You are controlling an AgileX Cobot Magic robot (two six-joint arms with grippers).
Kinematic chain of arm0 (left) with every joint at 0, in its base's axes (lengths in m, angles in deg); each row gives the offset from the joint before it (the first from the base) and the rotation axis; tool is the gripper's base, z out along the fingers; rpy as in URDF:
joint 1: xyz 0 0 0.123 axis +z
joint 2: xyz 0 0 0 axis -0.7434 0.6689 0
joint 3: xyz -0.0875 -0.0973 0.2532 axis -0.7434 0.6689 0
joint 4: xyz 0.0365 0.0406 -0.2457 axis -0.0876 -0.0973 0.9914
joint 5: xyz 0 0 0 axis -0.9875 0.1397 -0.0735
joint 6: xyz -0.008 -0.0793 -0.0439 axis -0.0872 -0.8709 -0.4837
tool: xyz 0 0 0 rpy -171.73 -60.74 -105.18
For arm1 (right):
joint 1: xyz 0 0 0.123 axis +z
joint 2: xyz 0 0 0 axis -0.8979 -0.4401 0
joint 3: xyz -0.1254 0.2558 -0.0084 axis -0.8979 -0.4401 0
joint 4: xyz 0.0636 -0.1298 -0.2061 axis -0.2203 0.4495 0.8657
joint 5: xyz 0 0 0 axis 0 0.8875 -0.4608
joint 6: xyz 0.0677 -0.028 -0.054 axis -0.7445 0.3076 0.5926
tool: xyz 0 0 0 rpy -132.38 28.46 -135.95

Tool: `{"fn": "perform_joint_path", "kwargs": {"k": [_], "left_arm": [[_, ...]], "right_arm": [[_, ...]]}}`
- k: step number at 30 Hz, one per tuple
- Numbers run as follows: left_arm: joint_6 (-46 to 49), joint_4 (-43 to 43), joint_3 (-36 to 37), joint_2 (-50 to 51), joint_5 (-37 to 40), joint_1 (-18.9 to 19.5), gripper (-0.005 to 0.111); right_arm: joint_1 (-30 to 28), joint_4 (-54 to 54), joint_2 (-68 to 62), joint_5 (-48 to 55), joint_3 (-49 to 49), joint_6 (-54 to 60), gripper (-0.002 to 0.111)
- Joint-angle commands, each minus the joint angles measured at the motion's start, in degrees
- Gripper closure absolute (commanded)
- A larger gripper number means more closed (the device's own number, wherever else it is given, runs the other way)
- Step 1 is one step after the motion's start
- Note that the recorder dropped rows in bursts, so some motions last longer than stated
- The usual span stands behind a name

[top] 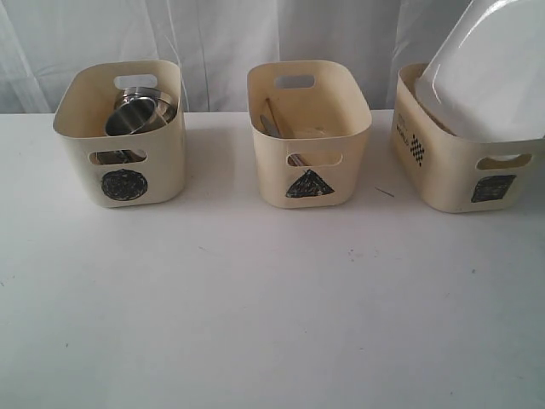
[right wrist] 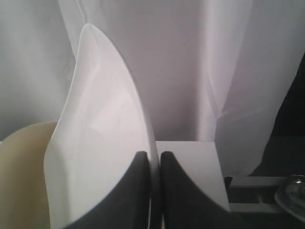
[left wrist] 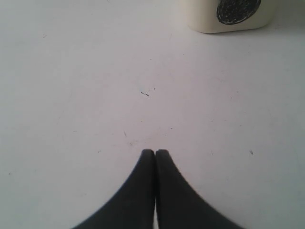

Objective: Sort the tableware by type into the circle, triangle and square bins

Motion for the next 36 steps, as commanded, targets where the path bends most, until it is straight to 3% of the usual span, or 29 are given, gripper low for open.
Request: {"fn": "perform_joint_path", "kwargs": {"k": [1,9,11,15,18,32,36], "left_arm": [[-0.53,0.16,0.16,-0.26,0.08,0.0,0.107],[-0.53,0.16,0.16,-0.26,0.08,0.0,0.107],[-0.53,0.16,0.16,-0.26,0.08,0.0,0.107],[-0.53,0.16,0.16,-0.26,0.08,0.0,0.107],[-0.53,0.16,0.16,-0.26,0.08,0.0,0.107],[-0.53,0.16,0.16,-0.26,0.08,0.0,0.107],[-0.53,0.16,0.16,-0.26,0.08,0.0,0.107]], "right_arm": [[1.28,0.12,-0.4,-3.21,0.53,1.05,0.108],[1.77,0.11,-1.7,-2.37,0.53,0.82,0.107],[1.77,0.11,-1.81,-2.25,0.53,0.82,0.103],[1.77,0.11,-1.81,-1.46,0.53,-0.21,0.081],[1.77,-0.04,-1.81,-1.46,0.53,-2.29,0.073],[1.77,-0.52,8.37,2.63,0.74,-15.32,0.074],[1.77,2.27,13.53,8.57,0.74,-29.64,0.093]]}}
